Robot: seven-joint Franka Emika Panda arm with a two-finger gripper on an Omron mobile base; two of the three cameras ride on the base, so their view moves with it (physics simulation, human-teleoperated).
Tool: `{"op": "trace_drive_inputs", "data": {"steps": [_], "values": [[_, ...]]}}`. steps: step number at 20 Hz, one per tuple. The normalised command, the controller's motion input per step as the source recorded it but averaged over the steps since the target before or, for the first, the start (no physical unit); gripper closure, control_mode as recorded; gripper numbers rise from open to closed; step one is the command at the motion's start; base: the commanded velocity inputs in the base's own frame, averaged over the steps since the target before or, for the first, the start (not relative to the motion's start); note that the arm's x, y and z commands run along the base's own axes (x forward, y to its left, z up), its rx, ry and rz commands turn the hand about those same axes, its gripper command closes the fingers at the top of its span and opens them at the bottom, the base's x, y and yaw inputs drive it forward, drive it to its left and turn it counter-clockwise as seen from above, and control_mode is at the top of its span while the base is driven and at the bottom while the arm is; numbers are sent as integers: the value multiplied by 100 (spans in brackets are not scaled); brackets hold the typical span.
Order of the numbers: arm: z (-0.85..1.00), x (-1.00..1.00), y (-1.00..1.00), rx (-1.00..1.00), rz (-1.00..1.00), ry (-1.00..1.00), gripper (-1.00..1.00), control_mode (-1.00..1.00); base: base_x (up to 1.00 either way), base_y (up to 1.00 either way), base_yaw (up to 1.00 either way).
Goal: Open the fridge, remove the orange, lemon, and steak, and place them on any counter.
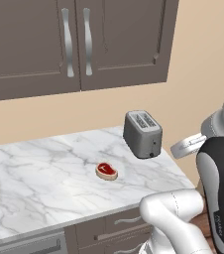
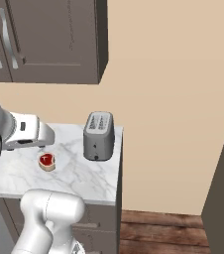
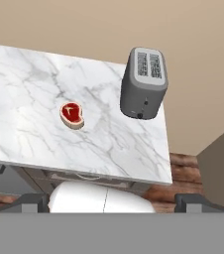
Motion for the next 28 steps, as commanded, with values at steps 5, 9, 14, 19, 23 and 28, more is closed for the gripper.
{"op": "trace_drive_inputs", "data": {"steps": [5, 9, 14, 19, 23, 28], "values": [[0, 0, 0, 0, 0, 0, -100, -100, 0, 0, 0], [0, 0, 0, 0, 0, 0, -100, 100, 0, 0, 0], [0, 0, 0, 0, 0, 0, -100, 100, -3, 0, 0], [0, 0, 0, 0, 0, 0, -100, 100, -17, 5, 8], [0, 0, 0, 0, 0, 0, -100, 100, -47, 12, 41], [0, 0, 0, 0, 0, 0, -100, 100, -65, 25, 67]]}}
